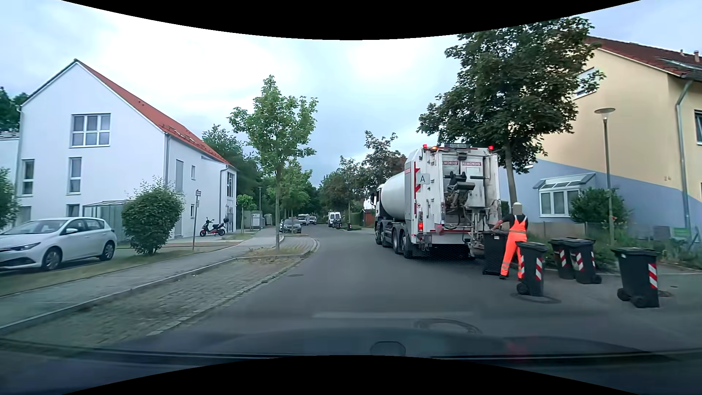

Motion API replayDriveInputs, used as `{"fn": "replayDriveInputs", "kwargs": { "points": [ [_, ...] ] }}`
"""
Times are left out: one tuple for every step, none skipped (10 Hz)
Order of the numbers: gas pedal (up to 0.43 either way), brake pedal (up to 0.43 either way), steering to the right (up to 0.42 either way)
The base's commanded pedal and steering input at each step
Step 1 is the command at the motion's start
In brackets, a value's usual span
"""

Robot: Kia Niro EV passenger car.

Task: Follow the waypoints while adhering to traffic rules and regulations

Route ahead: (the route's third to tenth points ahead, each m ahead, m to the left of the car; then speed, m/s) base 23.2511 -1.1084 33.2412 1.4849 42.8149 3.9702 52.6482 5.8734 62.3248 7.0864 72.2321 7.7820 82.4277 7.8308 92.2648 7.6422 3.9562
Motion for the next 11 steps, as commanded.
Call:
{"fn": "replayDriveInputs", "kwargs": {
  "points": [
    [0.138,0.000,-0.093],
    [0.138,0.000,-0.073],
    [0.138,0.000,-0.060],
    [0.138,0.000,-0.057],
    [0.138,0.000,-0.056],
    [0.138,0.000,-0.056],
    [0.150,0.000,-0.051],
    [0.150,0.000,-0.035],
    [0.150,0.000,-0.020],
    [0.150,0.000,-0.009],
    [0.150,0.000,-0.002]
  ]
}}
